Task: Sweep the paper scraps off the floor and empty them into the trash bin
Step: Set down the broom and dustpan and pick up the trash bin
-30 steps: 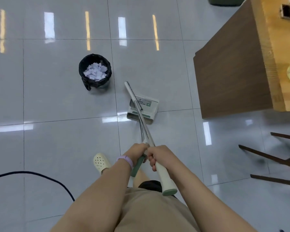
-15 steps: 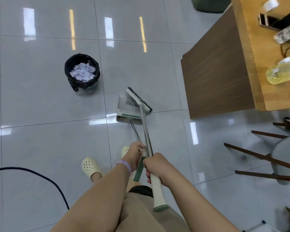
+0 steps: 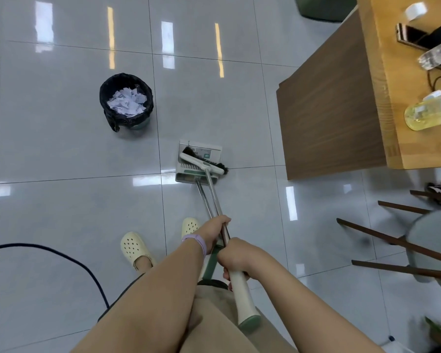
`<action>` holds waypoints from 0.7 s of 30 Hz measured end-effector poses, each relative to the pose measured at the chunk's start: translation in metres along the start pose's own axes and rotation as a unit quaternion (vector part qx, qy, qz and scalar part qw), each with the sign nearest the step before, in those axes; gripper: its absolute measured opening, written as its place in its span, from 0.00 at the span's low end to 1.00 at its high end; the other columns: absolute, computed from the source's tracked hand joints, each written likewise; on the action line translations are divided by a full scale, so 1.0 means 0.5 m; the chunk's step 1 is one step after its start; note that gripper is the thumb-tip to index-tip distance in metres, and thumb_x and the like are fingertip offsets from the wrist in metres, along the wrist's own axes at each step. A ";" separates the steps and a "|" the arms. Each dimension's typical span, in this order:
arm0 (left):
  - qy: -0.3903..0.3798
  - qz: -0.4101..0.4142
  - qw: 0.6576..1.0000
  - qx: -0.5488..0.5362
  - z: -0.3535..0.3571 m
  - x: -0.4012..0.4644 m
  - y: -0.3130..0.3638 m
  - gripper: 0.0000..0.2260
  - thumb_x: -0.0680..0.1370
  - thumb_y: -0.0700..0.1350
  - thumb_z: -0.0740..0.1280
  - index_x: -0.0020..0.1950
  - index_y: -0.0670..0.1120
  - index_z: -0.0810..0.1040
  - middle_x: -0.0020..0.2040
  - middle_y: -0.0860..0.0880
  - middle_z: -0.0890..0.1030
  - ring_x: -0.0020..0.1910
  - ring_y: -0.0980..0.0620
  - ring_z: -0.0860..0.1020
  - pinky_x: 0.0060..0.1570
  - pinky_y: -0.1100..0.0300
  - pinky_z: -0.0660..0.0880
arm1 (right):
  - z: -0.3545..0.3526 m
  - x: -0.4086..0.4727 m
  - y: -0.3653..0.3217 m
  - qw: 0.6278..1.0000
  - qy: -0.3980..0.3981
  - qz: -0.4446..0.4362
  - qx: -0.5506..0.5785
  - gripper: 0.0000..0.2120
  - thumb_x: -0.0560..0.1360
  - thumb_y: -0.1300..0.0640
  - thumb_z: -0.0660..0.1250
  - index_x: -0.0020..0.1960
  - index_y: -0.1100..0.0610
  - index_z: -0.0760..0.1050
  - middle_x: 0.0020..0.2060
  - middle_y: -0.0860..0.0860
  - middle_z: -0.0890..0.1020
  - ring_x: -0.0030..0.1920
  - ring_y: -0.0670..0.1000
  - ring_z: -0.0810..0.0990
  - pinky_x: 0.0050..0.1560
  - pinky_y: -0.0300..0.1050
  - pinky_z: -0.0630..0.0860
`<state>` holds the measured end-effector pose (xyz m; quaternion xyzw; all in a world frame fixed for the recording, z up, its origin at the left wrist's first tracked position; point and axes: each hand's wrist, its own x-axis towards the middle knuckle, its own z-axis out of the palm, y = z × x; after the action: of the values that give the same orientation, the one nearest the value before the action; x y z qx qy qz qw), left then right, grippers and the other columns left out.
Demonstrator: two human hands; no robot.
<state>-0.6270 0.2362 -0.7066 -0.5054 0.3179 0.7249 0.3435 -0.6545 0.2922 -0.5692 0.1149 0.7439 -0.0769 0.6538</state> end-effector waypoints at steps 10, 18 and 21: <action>0.020 0.036 0.996 -0.074 -0.037 -0.028 0.024 0.31 0.73 0.71 0.62 0.46 0.41 0.78 0.43 0.41 0.78 0.43 0.43 0.77 0.49 0.54 0.76 | -0.059 -0.013 -0.015 0.978 0.020 -0.076 0.193 0.17 0.70 0.58 0.65 0.56 0.63 0.73 0.31 0.55 0.80 0.31 0.54 0.79 0.46 0.53 0.81; 0.097 0.185 0.978 0.017 0.045 -0.051 0.143 0.12 0.79 0.44 0.61 0.40 0.43 0.79 0.31 0.44 0.79 0.38 0.45 0.78 0.47 0.48 0.77 | -0.190 -0.026 -0.111 0.969 0.104 -0.164 0.152 0.07 0.68 0.64 0.65 0.45 0.65 0.77 0.30 0.58 0.79 0.25 0.54 0.77 0.31 0.42 0.75; 0.134 0.226 0.965 0.001 0.078 -0.099 0.235 0.12 0.78 0.46 0.59 0.35 0.46 0.72 0.32 0.49 0.73 0.32 0.49 0.72 0.42 0.53 0.73 | -0.259 -0.036 -0.175 0.968 0.120 -0.184 0.122 0.05 0.69 0.66 0.62 0.42 0.63 0.76 0.30 0.57 0.79 0.26 0.54 0.77 0.29 0.39 0.74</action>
<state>-0.7310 0.1930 -0.6349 -0.5128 0.4679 0.7088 0.1254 -0.7998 0.2412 -0.5375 0.0629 0.8101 -0.2715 0.5159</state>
